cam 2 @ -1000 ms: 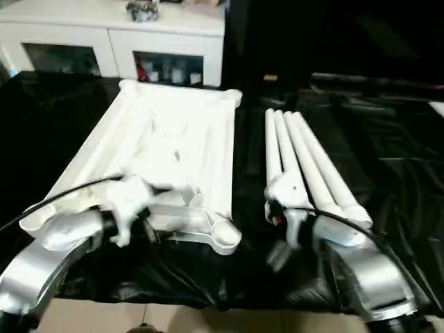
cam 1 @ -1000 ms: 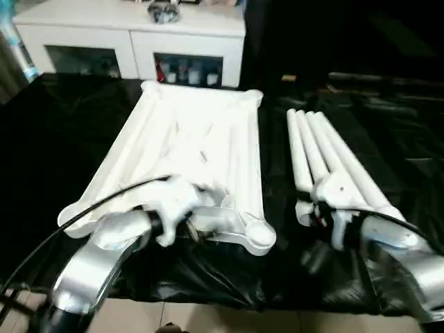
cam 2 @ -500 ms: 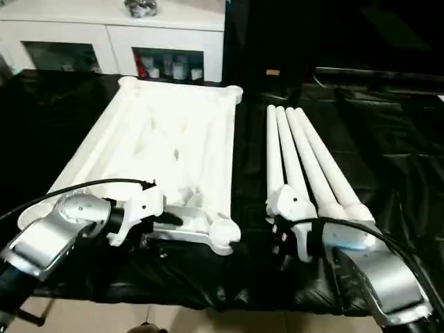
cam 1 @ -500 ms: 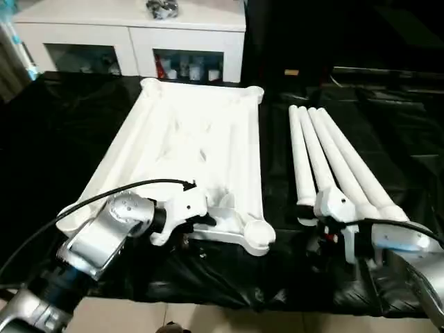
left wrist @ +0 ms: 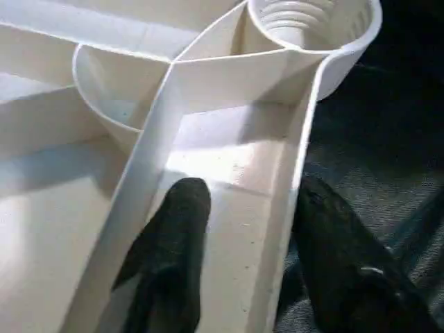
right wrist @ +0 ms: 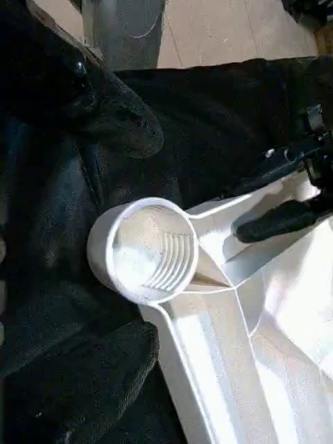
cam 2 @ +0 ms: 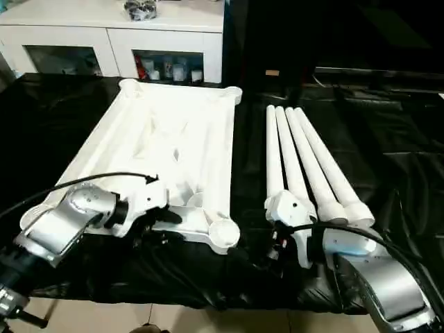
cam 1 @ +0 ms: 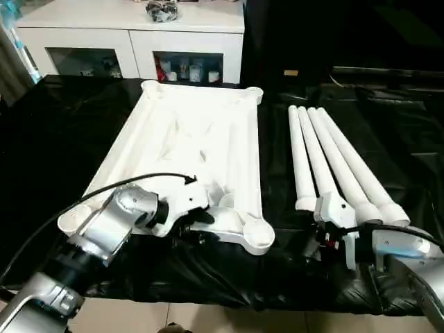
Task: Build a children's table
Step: Move table base
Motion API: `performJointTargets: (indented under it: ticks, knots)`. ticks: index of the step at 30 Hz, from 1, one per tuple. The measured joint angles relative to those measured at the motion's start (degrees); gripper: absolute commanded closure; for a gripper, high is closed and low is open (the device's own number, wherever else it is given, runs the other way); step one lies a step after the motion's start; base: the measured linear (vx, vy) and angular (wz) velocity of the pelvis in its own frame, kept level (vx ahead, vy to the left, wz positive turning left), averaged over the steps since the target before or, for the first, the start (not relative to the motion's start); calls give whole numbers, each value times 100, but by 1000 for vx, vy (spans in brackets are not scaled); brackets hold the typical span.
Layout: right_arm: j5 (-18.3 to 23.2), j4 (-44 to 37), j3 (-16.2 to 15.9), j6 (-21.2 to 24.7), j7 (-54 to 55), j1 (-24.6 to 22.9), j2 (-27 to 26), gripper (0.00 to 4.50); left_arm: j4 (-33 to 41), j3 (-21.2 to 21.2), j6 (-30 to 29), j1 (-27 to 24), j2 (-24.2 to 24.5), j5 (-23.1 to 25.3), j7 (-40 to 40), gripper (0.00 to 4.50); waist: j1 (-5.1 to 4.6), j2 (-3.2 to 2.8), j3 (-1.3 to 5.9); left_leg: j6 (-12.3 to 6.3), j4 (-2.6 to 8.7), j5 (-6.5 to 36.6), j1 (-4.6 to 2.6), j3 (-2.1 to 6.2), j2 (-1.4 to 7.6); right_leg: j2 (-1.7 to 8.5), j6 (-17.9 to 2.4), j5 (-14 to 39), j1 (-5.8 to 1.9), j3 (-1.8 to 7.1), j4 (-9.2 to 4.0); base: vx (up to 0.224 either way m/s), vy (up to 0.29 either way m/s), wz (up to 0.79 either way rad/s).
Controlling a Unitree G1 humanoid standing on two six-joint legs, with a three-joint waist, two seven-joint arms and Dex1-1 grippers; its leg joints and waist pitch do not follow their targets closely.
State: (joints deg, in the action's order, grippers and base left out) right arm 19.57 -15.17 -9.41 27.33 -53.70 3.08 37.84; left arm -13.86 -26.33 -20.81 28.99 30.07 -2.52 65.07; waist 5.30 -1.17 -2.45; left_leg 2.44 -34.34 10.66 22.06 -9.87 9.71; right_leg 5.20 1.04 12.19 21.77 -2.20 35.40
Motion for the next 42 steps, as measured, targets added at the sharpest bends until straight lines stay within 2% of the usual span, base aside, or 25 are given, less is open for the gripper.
performJointTargets:
  ticks: [3, 6, 7, 11, 13, 15, 22, 30, 41, 42]
  knots:
    - [-15, 18, 0, -30, 25, 0, -14, 24, -35, -2, 2, 0, -22, 45, -18, 298, 0, 0, 0, 0, 0, 0, -1, 0, 1, 0, -1, -1, 0, -1, 2, 0, 0, 0]
    - [-20, 18, -1, -37, 31, 0, -14, 24, -46, -48, -4, 0, -25, 118, -25, 311, 1, -1, 0, 0, 0, 0, -1, -1, 4, 0, -3, -2, 0, -3, 7, 0, 0, 0]
    - [-20, 18, -2, -37, 31, 0, -14, 24, -46, -57, -16, 0, -25, 125, -29, 339, 1, -1, -1, 1, 0, 0, -2, -1, 4, 0, -4, -3, 0, -4, 9, 0, 0, 0]
    - [-20, 17, -4, -37, 32, 0, -16, 24, -40, -79, -67, -1, -30, 143, -30, 358, 2, -2, -1, 3, 0, -2, -2, -1, 6, 0, -7, -4, 1, -5, 15, 0, 0, 0]
    - [-20, 17, -6, -37, 42, 0, -36, 24, -21, -82, -104, -1, -40, 158, -31, 392, 3, -2, -1, 5, 0, -3, -4, -1, 6, 0, -7, -5, 1, -5, 18, 0, 0, 0]
    - [-19, 17, -12, -37, 48, 0, -57, 24, 6, -83, -161, -2, -54, 163, -28, 392, 3, -2, -1, 5, 0, -3, -4, -2, 6, 0, -7, -5, 1, -4, 19, 0, 0, 0]
    - [-14, 17, -15, -37, 48, 0, -60, 24, 221, -113, -385, -34, -135, 240, -226, 446, -55, -2, -1, 8, 0, -5, -3, -4, 16, -8, -6, -3, 14, -3, 16, 0, 0, 0]
    - [-15, 16, -14, -37, 59, 0, -58, 24, 1069, 115, -907, -631, -379, 338, -999, 449, -19, -5, 3, 7, 2, -5, -1, -12, 17, -6, -8, 1, 5, -2, -8, 0, 0, 0]
    - [-19, 69, -13, -37, 62, 140, -60, 24, 1262, 100, -873, -787, -514, 534, -1389, 449, -12, -13, 8, 6, 2, -5, -1, -17, 15, -2, -6, 1, 4, -2, -8, 0, 0, 0]
    - [-19, 69, -13, -37, 69, 141, -60, 24, 1260, 102, -841, -798, -514, 549, -1409, 421, -13, -14, 9, 6, 2, -5, -1, -17, 15, -2, -6, 1, 5, -2, -8, 0, 0, 0]
